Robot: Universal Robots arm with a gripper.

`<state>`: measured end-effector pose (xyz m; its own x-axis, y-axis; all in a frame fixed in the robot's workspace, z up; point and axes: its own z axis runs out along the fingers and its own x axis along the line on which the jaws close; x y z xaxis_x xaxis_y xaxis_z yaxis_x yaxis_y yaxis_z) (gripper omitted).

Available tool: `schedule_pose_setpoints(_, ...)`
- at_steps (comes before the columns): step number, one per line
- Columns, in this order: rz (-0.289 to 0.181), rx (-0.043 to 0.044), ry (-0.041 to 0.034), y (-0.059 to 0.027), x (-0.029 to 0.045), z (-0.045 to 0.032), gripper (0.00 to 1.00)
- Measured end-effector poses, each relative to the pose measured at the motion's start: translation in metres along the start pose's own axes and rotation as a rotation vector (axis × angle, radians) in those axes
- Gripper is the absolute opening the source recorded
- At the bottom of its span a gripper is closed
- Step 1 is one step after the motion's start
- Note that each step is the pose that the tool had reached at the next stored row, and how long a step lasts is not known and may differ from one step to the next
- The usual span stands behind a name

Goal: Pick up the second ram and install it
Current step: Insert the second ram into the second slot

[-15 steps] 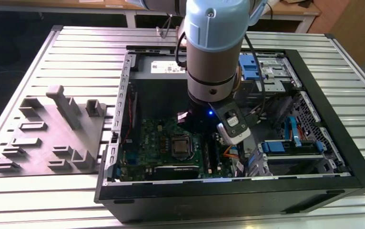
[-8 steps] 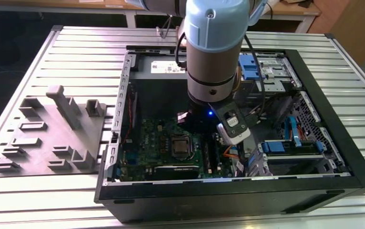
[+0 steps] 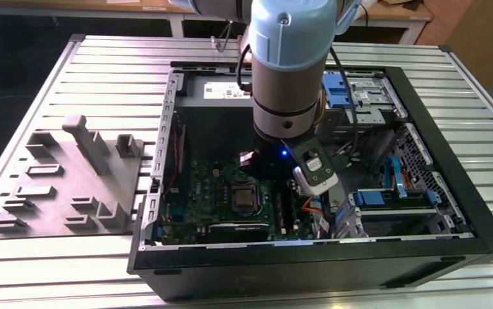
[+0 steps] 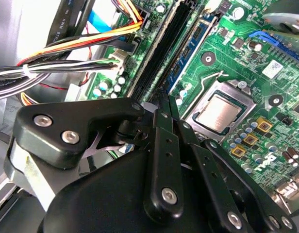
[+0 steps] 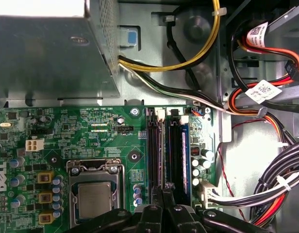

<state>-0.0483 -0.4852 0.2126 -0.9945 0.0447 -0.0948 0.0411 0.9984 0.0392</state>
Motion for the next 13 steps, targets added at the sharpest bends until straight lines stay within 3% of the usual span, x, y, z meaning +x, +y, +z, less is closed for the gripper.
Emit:
schedule_pose_setpoints(9, 0.0, -0.0006, -0.0001, 0.0001, 0.0001, 0.0008, 0.12)
schedule_pose_setpoints(10, 0.0, -0.0004, -0.0002, 0.0, 0.0001, 0.0007, 0.18)
schedule_pose_setpoints(13, 0.0, 0.0001, 0.0001, 0.0, 0.0, -0.0001, 0.18)
